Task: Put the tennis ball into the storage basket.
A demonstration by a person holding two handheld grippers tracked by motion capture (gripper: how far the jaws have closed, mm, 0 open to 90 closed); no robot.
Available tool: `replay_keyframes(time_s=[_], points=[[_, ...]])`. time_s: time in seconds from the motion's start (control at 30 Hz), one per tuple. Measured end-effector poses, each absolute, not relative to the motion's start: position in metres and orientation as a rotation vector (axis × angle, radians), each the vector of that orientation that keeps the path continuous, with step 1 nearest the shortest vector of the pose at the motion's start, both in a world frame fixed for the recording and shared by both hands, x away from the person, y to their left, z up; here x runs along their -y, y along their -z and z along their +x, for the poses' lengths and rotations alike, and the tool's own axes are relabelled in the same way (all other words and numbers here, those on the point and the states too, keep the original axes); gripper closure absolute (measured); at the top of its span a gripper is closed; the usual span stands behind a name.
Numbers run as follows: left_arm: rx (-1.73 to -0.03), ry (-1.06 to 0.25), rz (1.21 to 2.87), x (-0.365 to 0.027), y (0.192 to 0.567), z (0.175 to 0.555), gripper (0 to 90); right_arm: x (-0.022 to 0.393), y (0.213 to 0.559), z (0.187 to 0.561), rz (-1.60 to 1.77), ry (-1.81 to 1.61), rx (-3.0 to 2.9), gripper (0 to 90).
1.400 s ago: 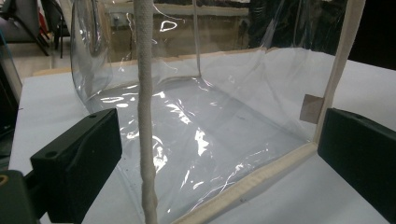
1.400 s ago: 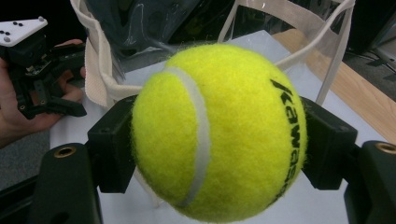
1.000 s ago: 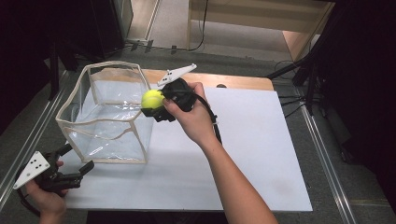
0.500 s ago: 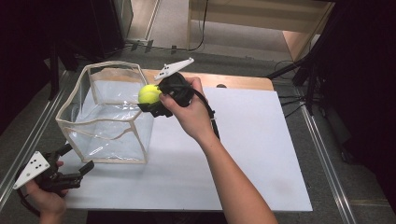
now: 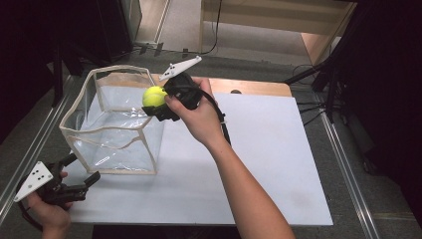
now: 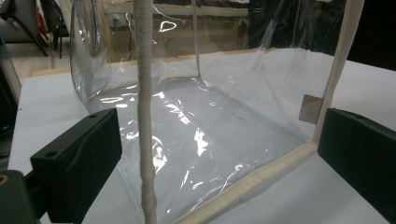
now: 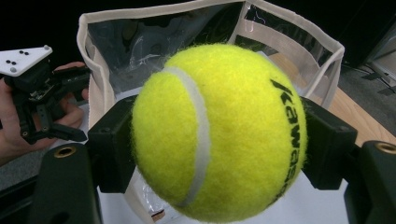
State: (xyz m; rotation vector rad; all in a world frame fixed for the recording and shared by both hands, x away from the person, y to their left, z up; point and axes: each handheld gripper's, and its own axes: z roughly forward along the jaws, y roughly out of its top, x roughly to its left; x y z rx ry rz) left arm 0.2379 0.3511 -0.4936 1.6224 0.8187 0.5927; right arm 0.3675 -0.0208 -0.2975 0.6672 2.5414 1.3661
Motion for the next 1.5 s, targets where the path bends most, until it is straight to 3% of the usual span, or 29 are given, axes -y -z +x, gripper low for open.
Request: replay_keyframes(time_s=[1.5], points=[[-0.818, -0.590, 1.621, -0.352, 0.494, 0.238, 0.1, -0.019, 0.298, 0.376, 0.604, -1.346, -2.591, 23.9]])
